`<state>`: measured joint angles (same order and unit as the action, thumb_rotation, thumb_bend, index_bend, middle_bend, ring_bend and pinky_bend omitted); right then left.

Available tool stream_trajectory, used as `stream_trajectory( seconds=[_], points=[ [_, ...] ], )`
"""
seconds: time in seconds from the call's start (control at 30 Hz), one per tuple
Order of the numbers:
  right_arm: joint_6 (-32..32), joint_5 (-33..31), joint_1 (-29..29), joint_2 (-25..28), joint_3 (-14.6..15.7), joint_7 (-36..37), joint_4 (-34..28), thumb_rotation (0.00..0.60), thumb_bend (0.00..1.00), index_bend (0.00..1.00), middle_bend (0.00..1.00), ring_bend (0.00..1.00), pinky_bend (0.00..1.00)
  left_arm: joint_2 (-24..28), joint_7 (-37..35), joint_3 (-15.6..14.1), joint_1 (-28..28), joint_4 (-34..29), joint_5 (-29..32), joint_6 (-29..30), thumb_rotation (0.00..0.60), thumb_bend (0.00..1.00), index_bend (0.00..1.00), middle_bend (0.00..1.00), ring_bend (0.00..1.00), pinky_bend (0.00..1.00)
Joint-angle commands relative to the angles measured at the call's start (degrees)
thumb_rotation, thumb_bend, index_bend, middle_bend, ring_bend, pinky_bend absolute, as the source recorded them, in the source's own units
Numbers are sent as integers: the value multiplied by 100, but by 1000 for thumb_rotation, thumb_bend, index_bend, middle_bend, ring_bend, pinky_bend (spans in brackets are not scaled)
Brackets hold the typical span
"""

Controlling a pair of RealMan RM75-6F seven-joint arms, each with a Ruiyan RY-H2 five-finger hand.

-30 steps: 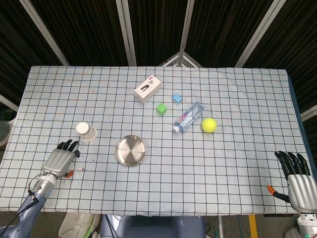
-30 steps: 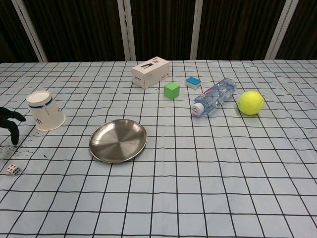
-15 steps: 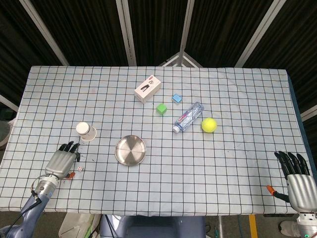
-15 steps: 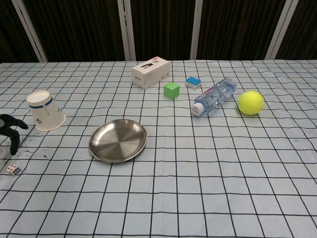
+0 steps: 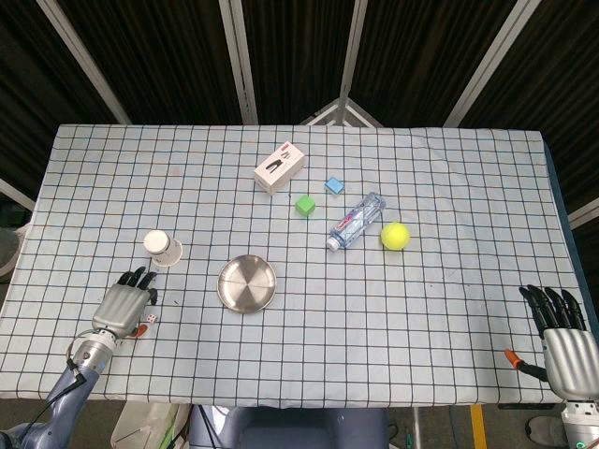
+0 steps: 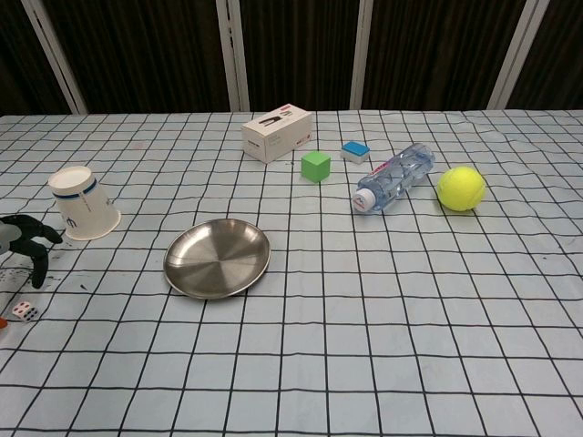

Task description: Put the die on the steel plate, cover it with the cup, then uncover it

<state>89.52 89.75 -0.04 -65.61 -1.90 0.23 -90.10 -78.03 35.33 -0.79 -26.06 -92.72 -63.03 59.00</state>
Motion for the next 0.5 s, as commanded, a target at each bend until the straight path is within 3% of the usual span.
stream_trajectory(
  seconds=[0.03,0.5],
  points=[
    [7,2,-3,9,0,4,-7,600,132,120,137,95,31,-28,6,-12,-8,17,-16,9,600,331,441,100,0,112],
    [15,-6,-4,22,-8,48,10,600,132,120,137,95,32,-125,36,-53,-32,74,-56,64,600,339,490,112,0,112]
  ],
)
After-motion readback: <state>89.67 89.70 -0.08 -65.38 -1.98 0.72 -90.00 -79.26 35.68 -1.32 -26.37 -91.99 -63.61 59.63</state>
